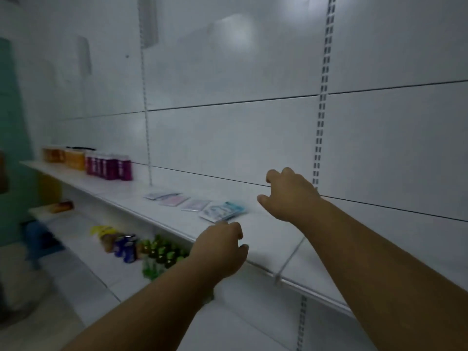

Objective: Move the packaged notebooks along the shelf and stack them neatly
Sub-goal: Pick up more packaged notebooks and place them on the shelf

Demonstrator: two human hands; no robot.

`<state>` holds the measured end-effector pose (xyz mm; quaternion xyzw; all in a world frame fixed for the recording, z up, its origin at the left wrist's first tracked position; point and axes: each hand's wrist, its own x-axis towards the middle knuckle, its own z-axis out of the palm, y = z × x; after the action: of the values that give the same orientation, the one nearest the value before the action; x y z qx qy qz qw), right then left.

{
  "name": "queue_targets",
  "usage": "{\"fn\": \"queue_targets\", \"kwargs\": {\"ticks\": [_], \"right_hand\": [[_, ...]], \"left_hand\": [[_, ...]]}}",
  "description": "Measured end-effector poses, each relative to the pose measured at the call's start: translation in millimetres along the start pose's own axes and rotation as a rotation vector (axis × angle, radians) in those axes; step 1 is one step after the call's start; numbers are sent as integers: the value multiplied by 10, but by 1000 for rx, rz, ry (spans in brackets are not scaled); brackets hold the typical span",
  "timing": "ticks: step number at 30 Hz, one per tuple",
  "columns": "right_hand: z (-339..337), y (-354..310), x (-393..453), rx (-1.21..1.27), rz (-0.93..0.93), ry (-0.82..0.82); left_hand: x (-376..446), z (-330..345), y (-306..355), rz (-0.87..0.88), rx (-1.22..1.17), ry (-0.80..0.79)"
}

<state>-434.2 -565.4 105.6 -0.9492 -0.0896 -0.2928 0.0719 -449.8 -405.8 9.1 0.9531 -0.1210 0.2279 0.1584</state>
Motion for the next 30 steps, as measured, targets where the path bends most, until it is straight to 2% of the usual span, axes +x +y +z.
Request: {"fn": "queue_targets", "kwargs": {"ticks": [5,11,16,22,26,30], "right_hand": [[675,-925,617,58,-67,-67],[1442,-1392,1277,91,-87,-139],[1843,-1404,1891,85,-40,-175],[2153,-1291,2263,11,64,-198],[2297,-1215,2277,-58,188,-189],[2343,-1247,2184,-121,347,-194]], "left_hand": [[84,-287,-1238,-159,36,-3],[639,-175,-2065,-166,55,36],[1344,47,-2408,-115,37,48],[1991,461,-2720,-36,-16,-31],[2417,726,-2855,-35,91,-50],[2695,920,-2917,1,172,-217]]}}
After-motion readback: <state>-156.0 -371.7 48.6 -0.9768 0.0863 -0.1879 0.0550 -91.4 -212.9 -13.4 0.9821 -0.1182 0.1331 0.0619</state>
